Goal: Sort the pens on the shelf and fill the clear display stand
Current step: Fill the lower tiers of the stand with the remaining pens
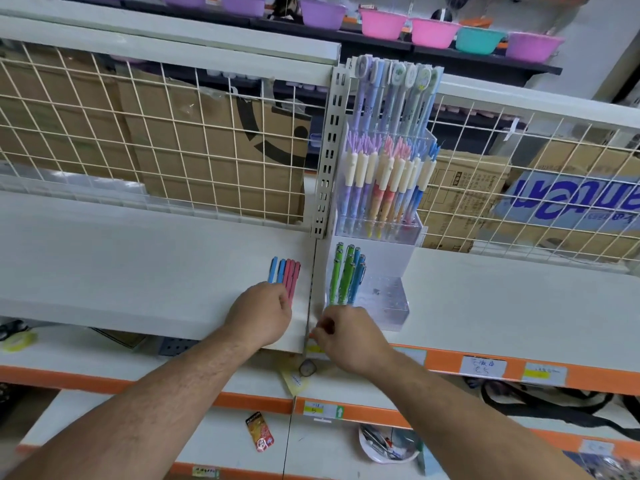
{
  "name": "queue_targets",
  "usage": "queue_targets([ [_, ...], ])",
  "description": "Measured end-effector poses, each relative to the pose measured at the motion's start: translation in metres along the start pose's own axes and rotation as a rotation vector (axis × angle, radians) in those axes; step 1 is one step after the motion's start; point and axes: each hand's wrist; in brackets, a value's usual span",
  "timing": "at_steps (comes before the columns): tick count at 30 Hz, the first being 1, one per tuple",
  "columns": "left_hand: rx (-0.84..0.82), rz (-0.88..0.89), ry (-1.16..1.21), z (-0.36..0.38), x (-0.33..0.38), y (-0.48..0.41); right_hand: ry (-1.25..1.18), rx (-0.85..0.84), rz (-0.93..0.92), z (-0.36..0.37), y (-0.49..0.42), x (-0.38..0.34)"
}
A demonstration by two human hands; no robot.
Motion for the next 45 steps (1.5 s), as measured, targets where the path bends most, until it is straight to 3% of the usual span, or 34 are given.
queue_targets([
  [5, -0.024, -0.047, 0.003, -0.006, -0.026, -0.013, -0.012, 0.009, -0.095, 0.025, -0.014, -0.031],
  [11, -0.160, 0.003, 0.047, -0.010, -0.040, -0.032, 0.023, 0.065, -0.031, 0.042, -0.045, -0.054],
  [16, -0.217, 0.095, -0.046, -0.008, -0.042, -0.047, 0.027, 0.095, -0.002, 0.048, -0.061, -0.060],
  [21, -0.168, 0.048, -0.116, -0.013, -0.046, -0.058, 0.014, 0.090, 0.061, 0.050, -0.073, -0.063],
  [28, -0.207, -0.110, -0.195, -0.023, -0.042, -0.067, 0.019, 0.104, 0.081, 0.050, -0.077, -0.064],
  [36, -0.297, -0.147, -0.300, -0.024, -0.038, -0.063, -0.021, 0.115, 0.025, 0.045, -0.064, -0.064],
  [40, -0.157, -0.206, -0.046, -0.026, -0.037, -0.054, -0.091, 0.149, 0.003, 0.038, -0.054, -0.063],
  [45, -0.135, -0.225, 0.588, -0.034, -0.021, -0.029, -0.263, 0.267, 0.048, 0.024, -0.043, -0.063],
])
Point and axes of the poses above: each hand's wrist, its own y-axis away from the middle knuckle, its own z-axis out of the palm, x = y × z, and after that the axes turned 5 degrees about x, right-handed
